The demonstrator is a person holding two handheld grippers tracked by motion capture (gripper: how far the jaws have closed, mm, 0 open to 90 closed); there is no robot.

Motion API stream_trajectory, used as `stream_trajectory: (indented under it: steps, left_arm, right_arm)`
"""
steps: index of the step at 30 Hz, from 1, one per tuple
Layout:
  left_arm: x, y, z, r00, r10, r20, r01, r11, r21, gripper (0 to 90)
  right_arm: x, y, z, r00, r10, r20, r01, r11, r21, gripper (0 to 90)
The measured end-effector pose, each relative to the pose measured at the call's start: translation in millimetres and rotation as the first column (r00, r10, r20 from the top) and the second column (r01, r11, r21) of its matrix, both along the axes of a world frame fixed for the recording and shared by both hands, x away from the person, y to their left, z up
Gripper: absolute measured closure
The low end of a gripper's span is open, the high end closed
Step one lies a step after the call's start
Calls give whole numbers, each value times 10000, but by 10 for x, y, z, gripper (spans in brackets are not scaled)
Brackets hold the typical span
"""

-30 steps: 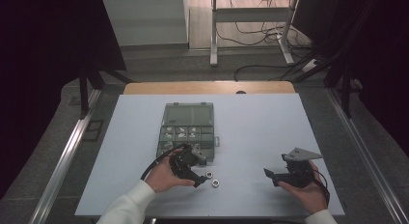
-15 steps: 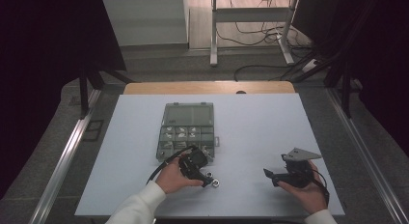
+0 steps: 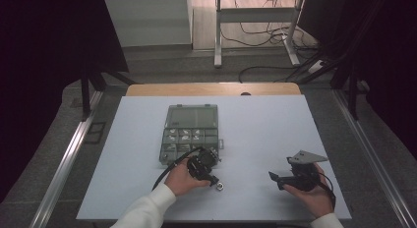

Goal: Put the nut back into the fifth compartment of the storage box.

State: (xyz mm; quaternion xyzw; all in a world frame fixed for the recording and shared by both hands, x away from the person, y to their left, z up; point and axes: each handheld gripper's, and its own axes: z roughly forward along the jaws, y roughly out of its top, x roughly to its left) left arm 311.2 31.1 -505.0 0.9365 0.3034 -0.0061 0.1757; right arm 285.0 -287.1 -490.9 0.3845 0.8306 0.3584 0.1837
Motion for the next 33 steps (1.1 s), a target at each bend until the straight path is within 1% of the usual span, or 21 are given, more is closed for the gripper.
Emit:
stream_trajectory:
  steps: [3, 6, 8, 11, 18, 21, 23, 26, 30, 33]
  left_arm:
    - [-16, -25, 5, 9998, -103, 160, 100, 9998, 192, 568]
    - [-51, -51, 7, 9990, -280, 354, 266, 9990, 371, 640]
    - [-55, -59, 9, 9988, -350, 339, 337, 9987, 392, 678]
    - [-41, -57, 13, 9991, -360, 238, 351, 9986, 391, 697]
    - [-43, -44, 14, 9989, -388, 263, 380, 9988, 310, 699]
    - [-33, -12, 39, 9991, -408, 101, 407, 9991, 91, 699]
    - [-34, 30, 77, 9993, -380, 67, 381, 9992, -123, 699]
    - [-31, 109, 136, 9996, -257, 86, 260, 9989, -377, 699]
    - [-20, 241, 227, 10000, 2, 52, 3, 9964, -850, 699]
    - [-12, 333, 293, 9998, 115, 132, -101, 9945, -1041, 699]
  right_arm:
    - [2, 0, 0, 10000, -1, -4, 1, 10000, -3, 132]
    - [1, 1, -1, 10000, -9, -6, 9, 10000, -19, 132]
    - [1, 1, -2, 10000, -24, -22, 24, 10000, -36, 132]
    - [0, 1, -1, 10000, -39, -18, 39, 10000, -44, 132]
    - [-1, -1, -2, 10000, -47, -11, 47, 10000, -60, 133]
    - [0, 0, -2, 10000, -46, -13, 46, 10000, -64, 133]
    - [0, -2, -2, 10000, -41, -9, 41, 10000, -59, 133]
    - [2, -6, -4, 10000, -27, -22, 26, 10000, -74, 133]
    - [2, -2, -3, 10000, -32, -32, 32, 10000, -78, 133]
    - [1, 1, -3, 10000, -61, -32, 61, 10000, -55, 133]
